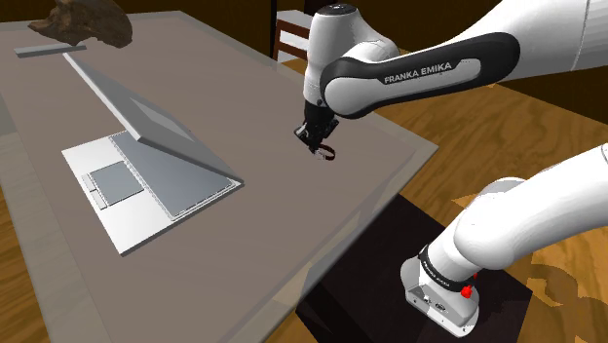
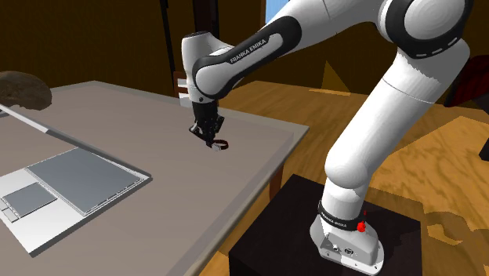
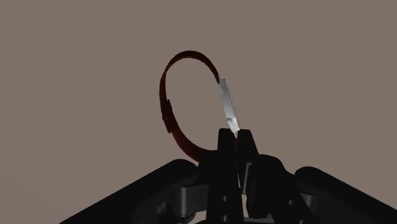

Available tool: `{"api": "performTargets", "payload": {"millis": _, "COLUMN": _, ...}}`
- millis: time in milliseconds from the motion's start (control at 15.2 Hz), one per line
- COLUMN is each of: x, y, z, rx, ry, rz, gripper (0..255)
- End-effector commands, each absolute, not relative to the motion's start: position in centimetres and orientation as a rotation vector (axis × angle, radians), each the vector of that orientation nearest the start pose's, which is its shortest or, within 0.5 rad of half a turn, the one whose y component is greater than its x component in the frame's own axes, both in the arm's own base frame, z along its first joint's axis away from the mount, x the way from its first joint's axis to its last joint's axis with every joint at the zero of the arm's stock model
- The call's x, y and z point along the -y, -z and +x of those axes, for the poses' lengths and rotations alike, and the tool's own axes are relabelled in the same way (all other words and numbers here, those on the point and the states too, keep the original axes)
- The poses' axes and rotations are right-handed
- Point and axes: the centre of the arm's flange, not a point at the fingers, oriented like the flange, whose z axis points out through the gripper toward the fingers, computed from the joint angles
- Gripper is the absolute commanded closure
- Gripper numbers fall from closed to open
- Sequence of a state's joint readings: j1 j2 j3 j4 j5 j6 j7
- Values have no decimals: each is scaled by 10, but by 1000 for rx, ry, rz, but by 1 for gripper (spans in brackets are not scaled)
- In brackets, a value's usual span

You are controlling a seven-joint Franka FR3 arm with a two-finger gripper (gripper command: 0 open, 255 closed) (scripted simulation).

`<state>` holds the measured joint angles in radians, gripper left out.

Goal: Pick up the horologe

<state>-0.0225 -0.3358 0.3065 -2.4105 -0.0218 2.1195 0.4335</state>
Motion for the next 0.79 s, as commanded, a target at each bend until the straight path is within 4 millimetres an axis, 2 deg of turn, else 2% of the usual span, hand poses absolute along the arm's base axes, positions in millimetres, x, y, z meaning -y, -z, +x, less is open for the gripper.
{"api": "performTargets", "payload": {"millis": 0, "x": -126, "y": -435, "z": 426, "rx": -248, "ry": 111, "rz": -3231, "gripper": 255}}
{"api": "performTargets", "payload": {"millis": 132, "x": -126, "y": -435, "z": 426, "rx": -248, "ry": 111, "rz": -3231, "gripper": 255}}
{"api": "performTargets", "payload": {"millis": 726, "x": -126, "y": -482, "z": 426, "rx": -248, "ry": 111, "rz": -3231, "gripper": 255}}
